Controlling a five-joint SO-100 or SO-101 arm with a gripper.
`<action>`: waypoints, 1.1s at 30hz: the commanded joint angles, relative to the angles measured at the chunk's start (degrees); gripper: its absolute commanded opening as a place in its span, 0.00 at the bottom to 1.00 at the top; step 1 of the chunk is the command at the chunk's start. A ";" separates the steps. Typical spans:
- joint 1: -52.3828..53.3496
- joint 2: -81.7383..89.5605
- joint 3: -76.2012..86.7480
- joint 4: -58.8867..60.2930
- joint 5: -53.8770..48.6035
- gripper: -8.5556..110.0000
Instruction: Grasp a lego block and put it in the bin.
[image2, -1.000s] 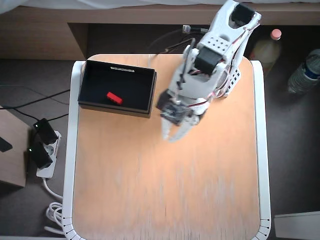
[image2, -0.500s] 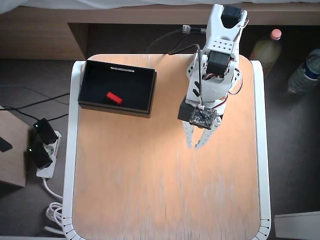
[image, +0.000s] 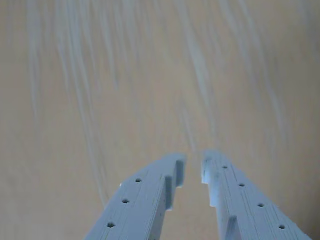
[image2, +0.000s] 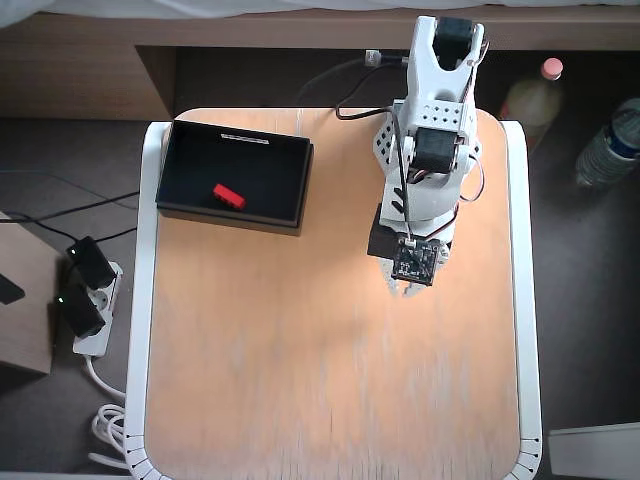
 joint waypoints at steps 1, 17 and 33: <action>-1.23 5.10 0.70 -1.49 0.26 0.07; -1.76 5.10 15.56 2.72 -2.99 0.07; -2.11 5.10 15.64 7.91 -8.09 0.09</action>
